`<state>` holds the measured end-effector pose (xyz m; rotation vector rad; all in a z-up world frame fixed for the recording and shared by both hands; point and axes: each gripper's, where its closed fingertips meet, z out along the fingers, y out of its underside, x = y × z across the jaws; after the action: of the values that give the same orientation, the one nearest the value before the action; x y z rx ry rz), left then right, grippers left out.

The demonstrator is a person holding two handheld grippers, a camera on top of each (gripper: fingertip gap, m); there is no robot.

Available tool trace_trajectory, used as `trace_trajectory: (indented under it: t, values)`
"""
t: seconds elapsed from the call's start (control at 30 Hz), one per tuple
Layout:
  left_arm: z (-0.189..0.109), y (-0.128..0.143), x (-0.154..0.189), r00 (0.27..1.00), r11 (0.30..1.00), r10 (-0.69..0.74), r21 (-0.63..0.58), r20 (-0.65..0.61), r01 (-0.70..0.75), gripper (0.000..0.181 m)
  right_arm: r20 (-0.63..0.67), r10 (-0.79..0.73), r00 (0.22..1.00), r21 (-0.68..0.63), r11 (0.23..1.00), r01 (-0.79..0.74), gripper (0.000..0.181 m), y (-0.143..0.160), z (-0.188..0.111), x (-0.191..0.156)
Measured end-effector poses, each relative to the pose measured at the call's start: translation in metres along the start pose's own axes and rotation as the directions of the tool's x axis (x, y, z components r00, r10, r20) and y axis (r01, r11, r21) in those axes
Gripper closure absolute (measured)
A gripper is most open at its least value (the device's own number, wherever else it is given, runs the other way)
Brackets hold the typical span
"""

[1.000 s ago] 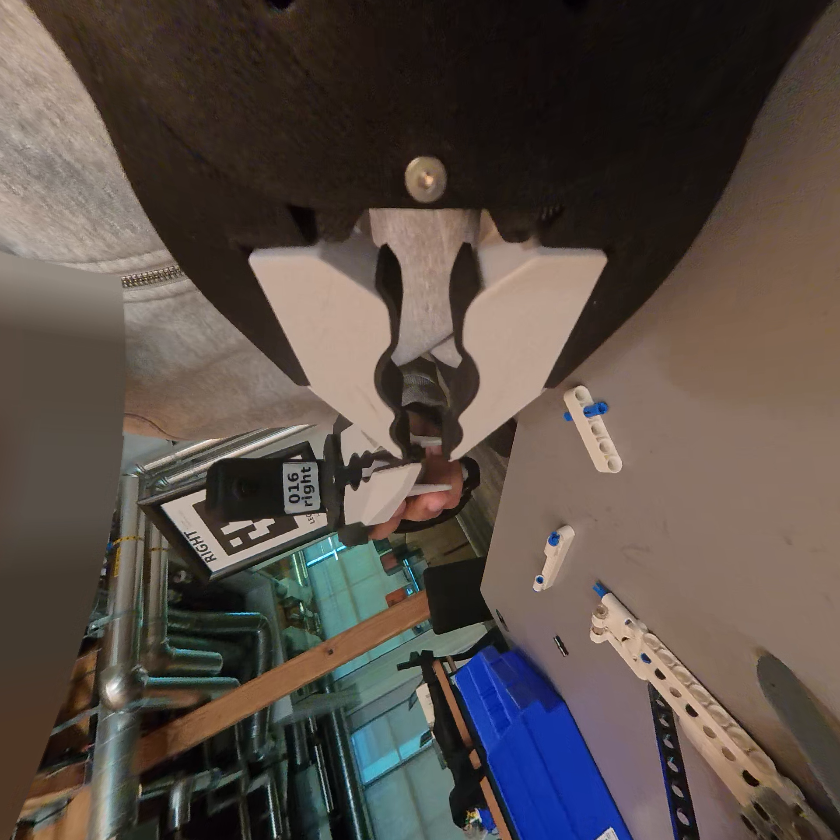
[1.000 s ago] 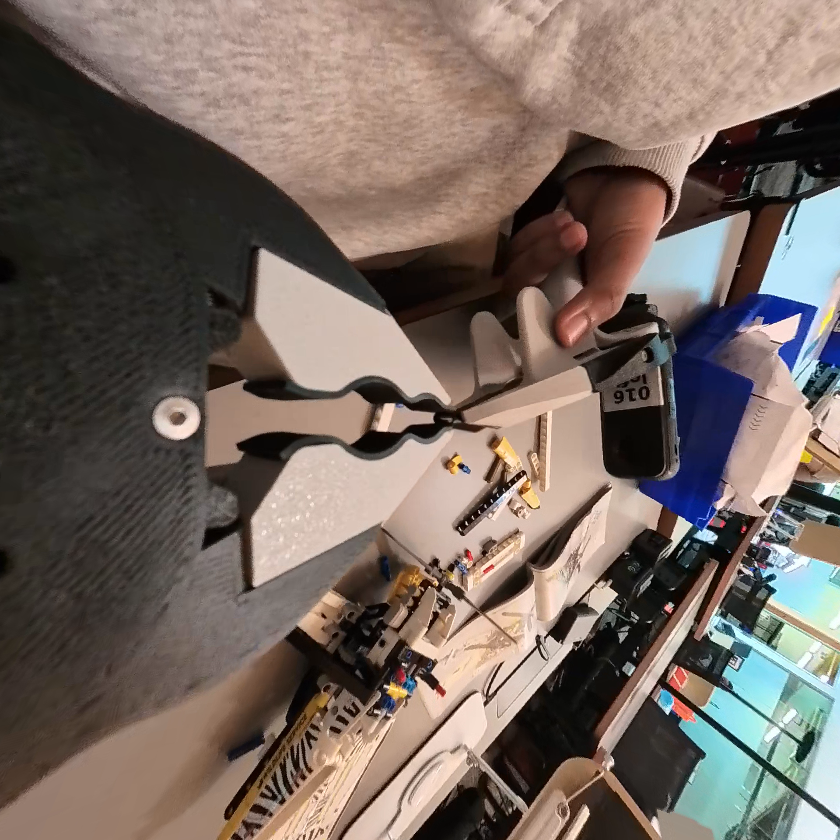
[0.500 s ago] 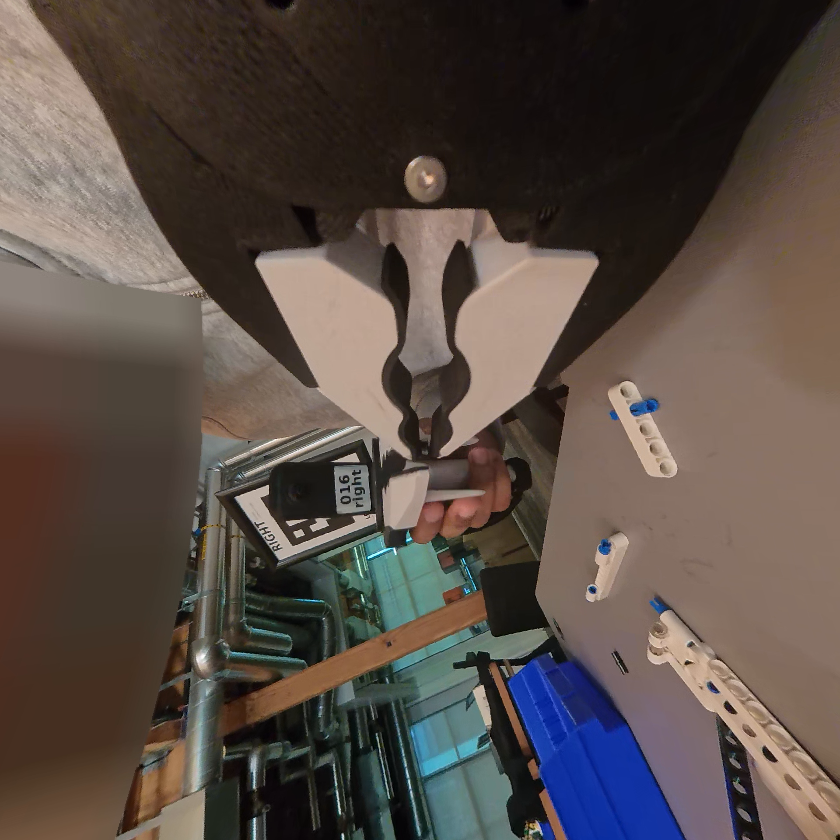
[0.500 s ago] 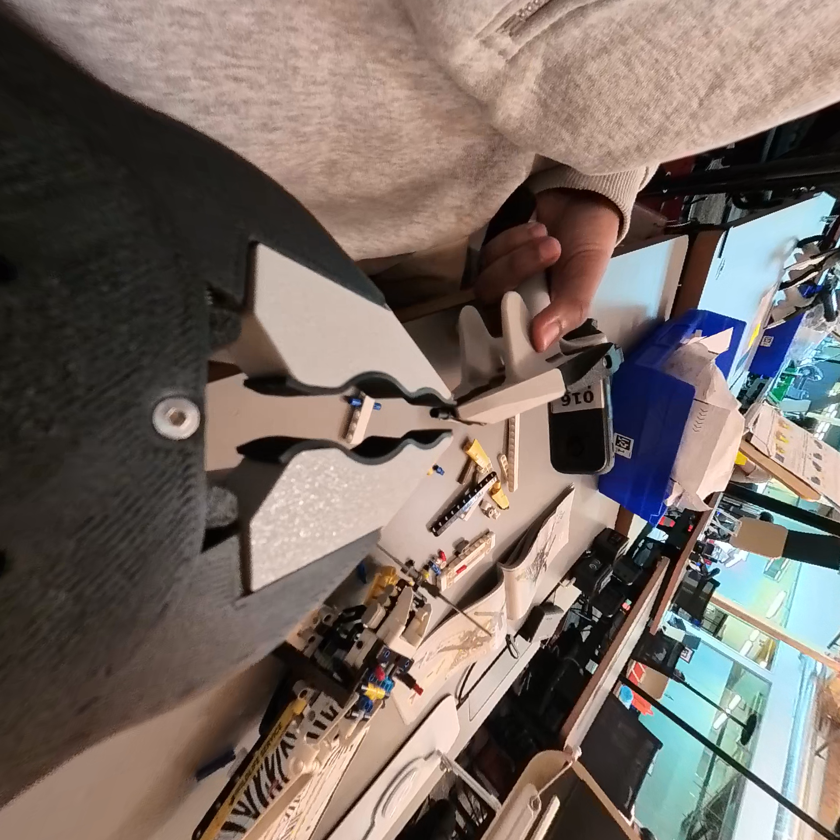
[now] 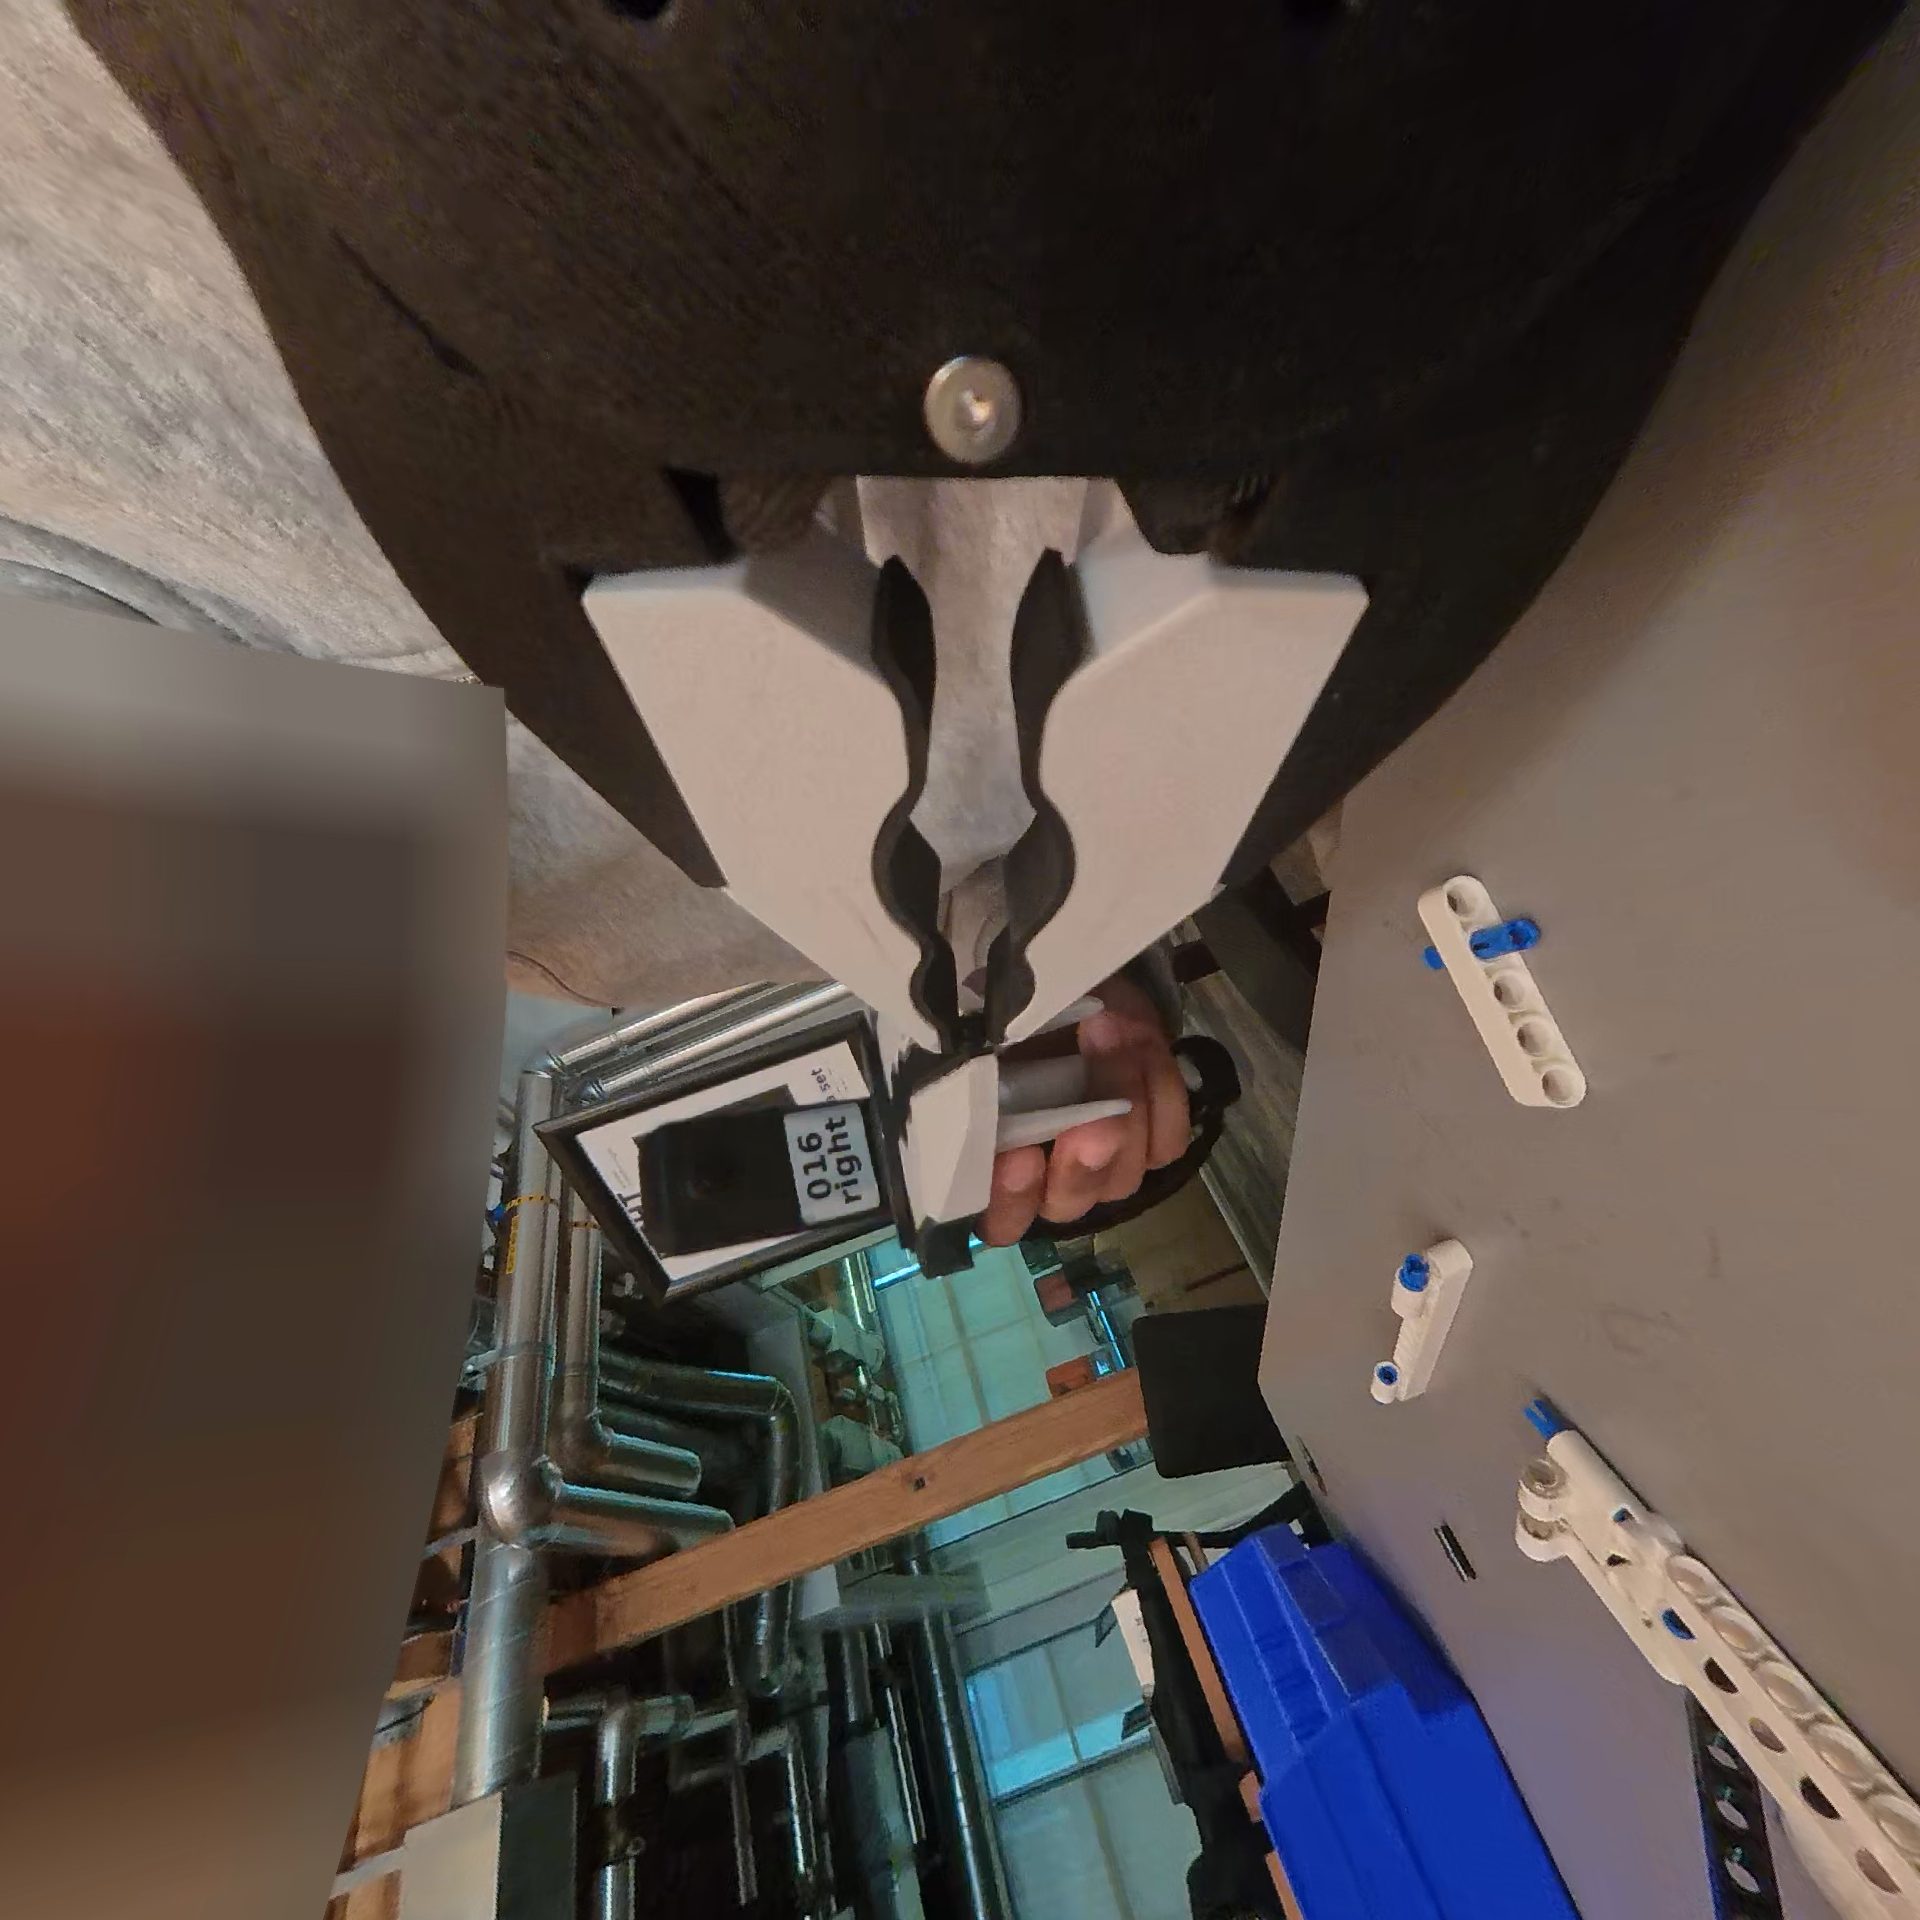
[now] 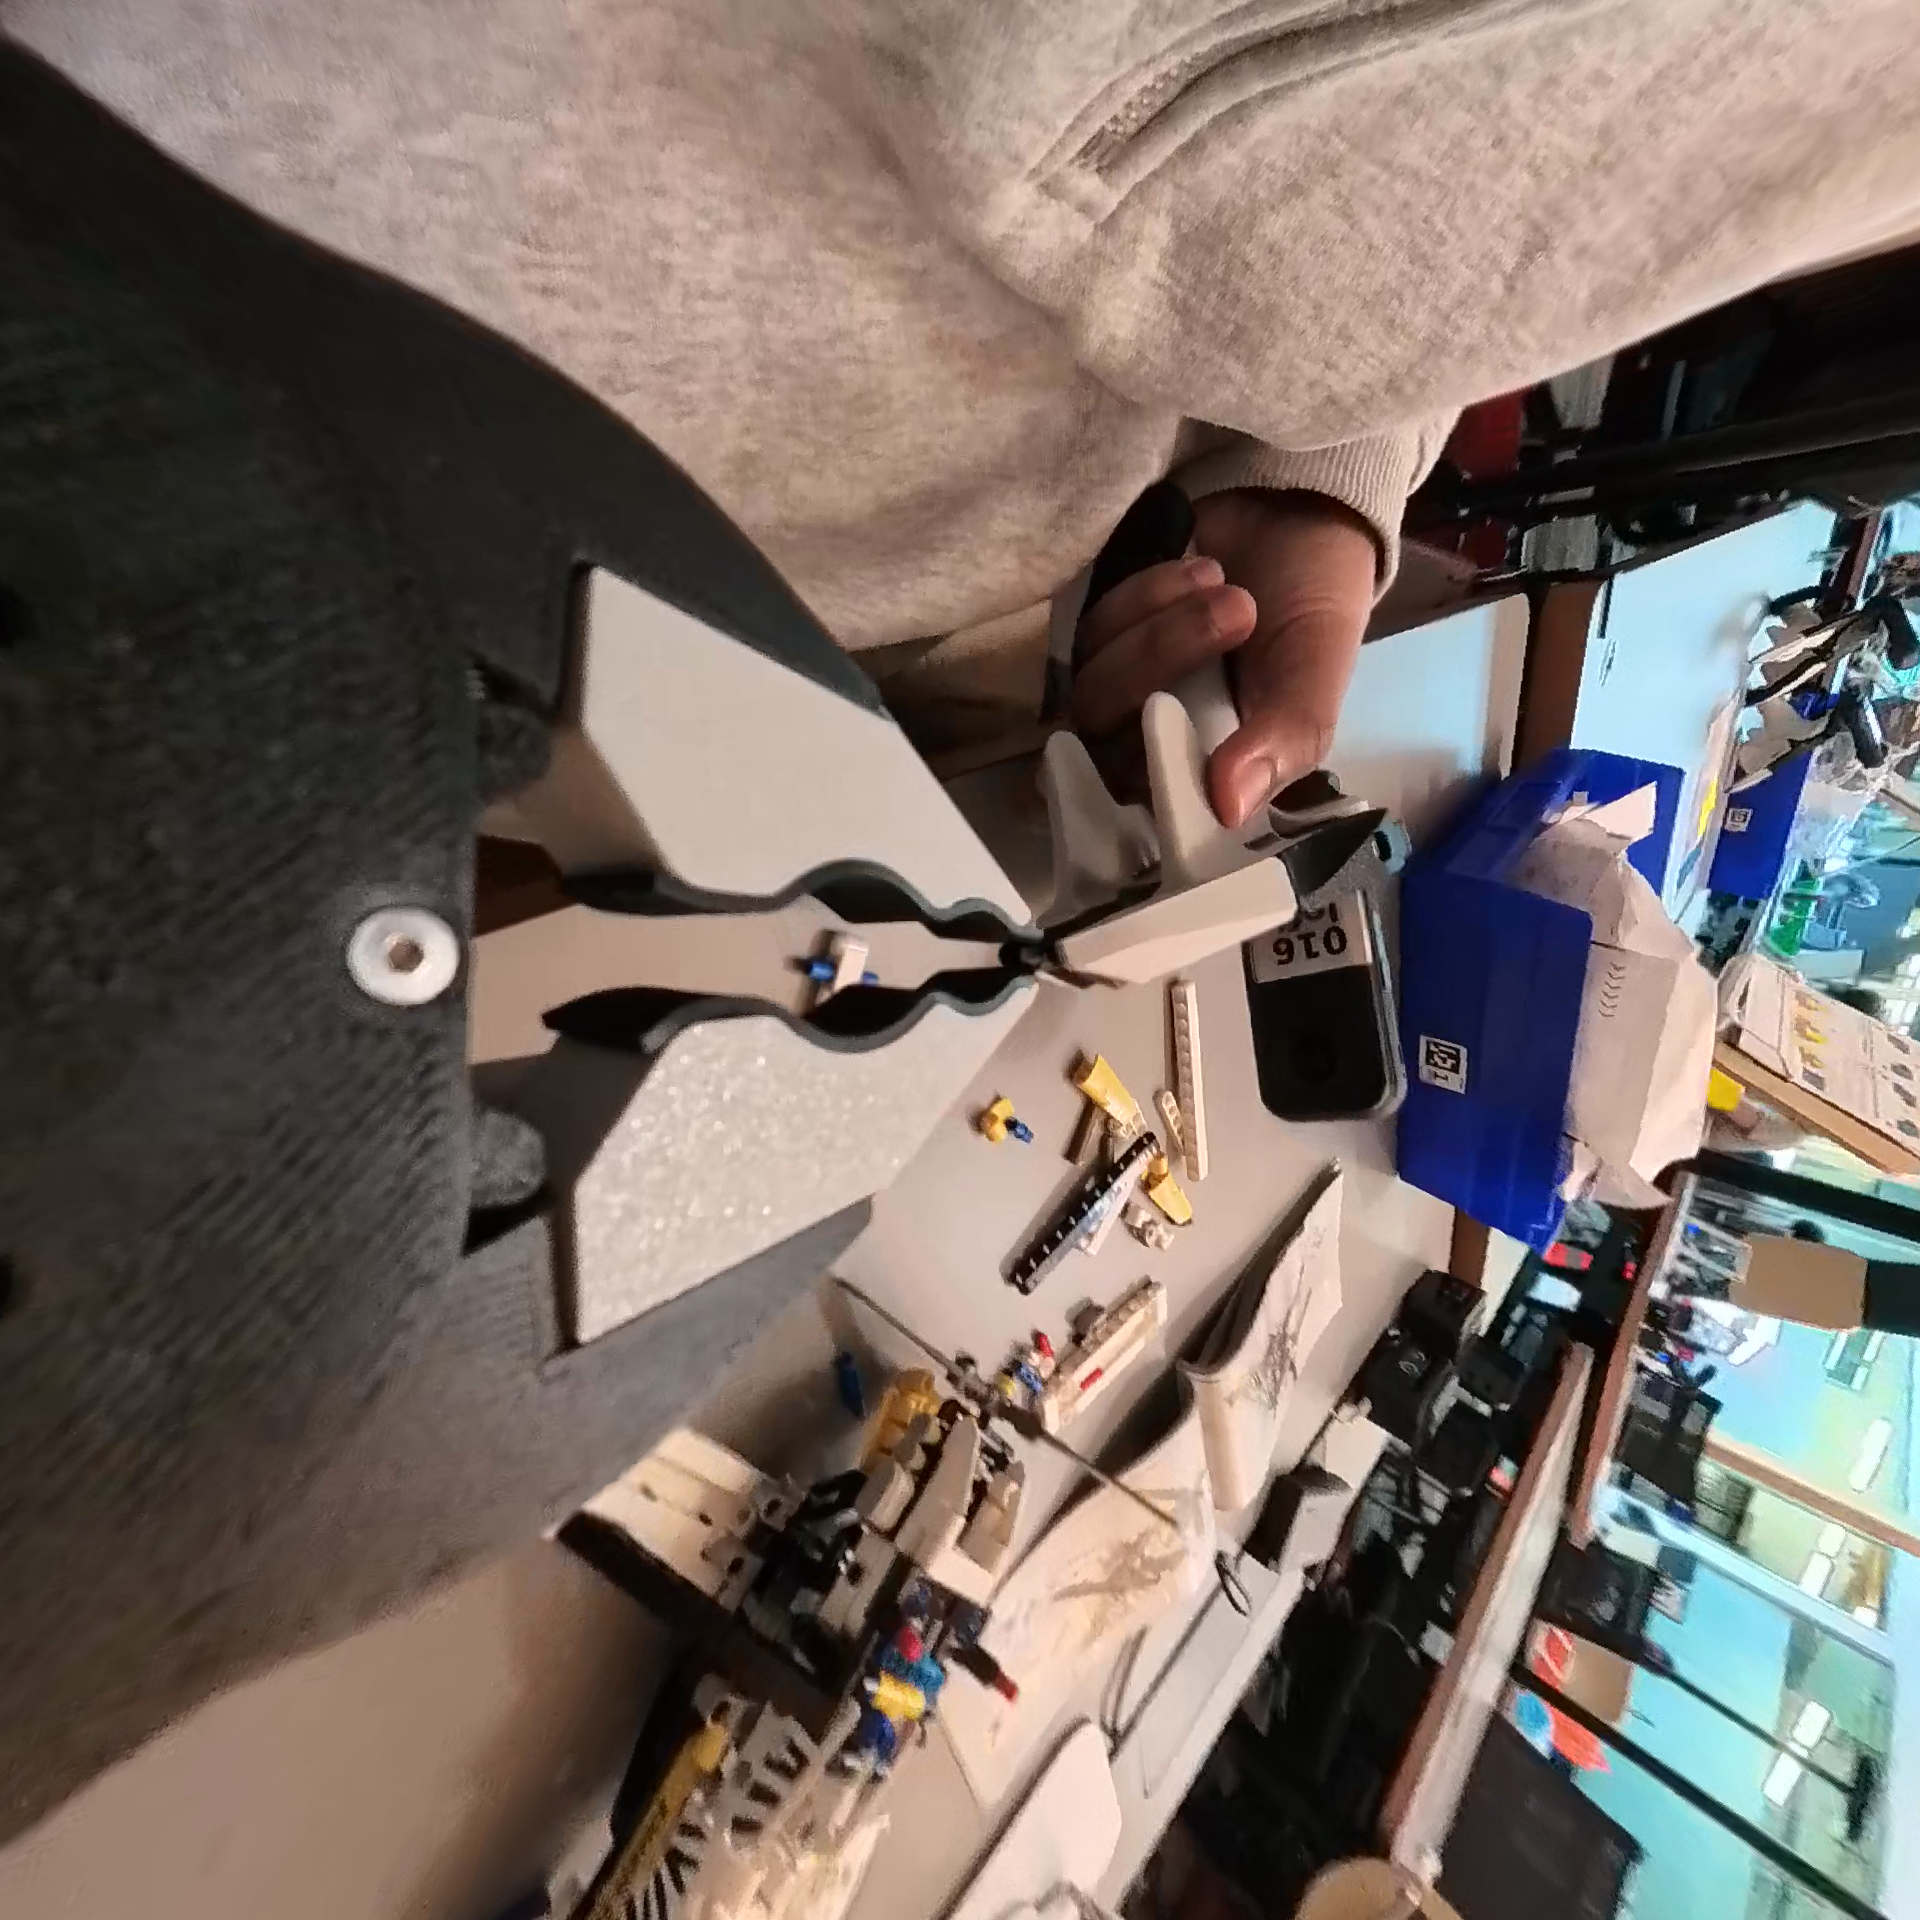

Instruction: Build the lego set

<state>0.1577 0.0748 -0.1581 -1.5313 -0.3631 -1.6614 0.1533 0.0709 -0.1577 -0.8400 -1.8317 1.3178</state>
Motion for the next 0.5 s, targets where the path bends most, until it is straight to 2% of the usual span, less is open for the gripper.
trace_trajectory:
  t: [0.03, 0.1, 0.2, 0.33, 0.5]
  values:
    - [0.0, 0.0, 0.001, 1.0, 1.0, -0.004, -0.001, -0.005, 0.004, 0.178, 0.012, 0.037, 0.999, 0.004, 0.999, -0.037, 0.178, -0.001, 0.0, 0.0]
    - [0.0, 0.0, 0.001, 1.0, 1.0, -0.011, -0.002, -0.009, 0.011, 0.178, 0.03, 0.092, 0.995, 0.01, 0.996, -0.092, 0.178, -0.002, 0.0, 0.0]
    - [0.0, -0.001, -0.002, 1.0, 1.0, -0.023, 0.002, 0.003, 0.023, 0.178, 0.022, 0.091, 0.996, -0.007, 0.996, -0.091, 0.178, 0.001, 0.001, 0.001]
    - [-0.001, -0.003, -0.005, 0.999, 1.0, -0.025, 0.012, 0.031, 0.024, 0.174, 0.031, 0.158, 0.987, -0.084, 0.984, -0.155, 0.178, 0.005, 0.002, 0.002]
    - [-0.006, -0.007, -0.023, 0.967, 0.994, 0.11, -0.003, 0.229, -0.112, 0.165, -0.02, 0.248, 0.968, -0.248, 0.937, -0.245, 0.178, 0.018, 0.004, 0.007]
